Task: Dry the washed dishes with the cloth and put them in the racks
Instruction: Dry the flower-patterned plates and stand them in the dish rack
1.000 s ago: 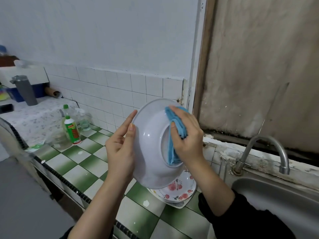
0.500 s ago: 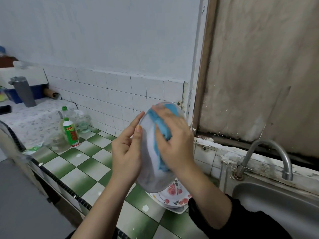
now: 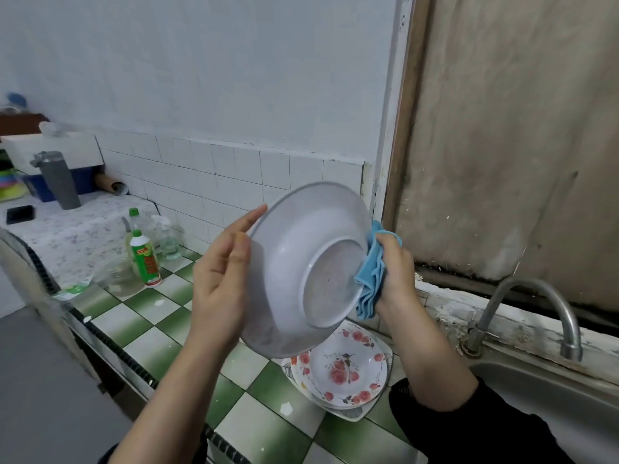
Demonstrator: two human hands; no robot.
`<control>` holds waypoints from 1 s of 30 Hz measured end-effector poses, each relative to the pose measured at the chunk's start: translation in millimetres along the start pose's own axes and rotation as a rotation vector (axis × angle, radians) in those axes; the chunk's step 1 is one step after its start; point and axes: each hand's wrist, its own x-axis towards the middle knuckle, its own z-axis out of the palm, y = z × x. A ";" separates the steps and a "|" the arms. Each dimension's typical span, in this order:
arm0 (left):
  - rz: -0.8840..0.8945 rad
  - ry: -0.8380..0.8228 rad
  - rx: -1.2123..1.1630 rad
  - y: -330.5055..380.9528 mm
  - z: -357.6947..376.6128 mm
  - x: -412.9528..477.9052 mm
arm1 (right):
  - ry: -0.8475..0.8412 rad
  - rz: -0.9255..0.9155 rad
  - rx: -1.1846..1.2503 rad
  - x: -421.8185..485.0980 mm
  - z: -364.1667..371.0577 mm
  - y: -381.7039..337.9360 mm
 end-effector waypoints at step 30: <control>-0.481 0.016 -0.092 -31.0 14.2 18.8 | -0.863 -0.658 -0.990 -25.9 24.9 70.9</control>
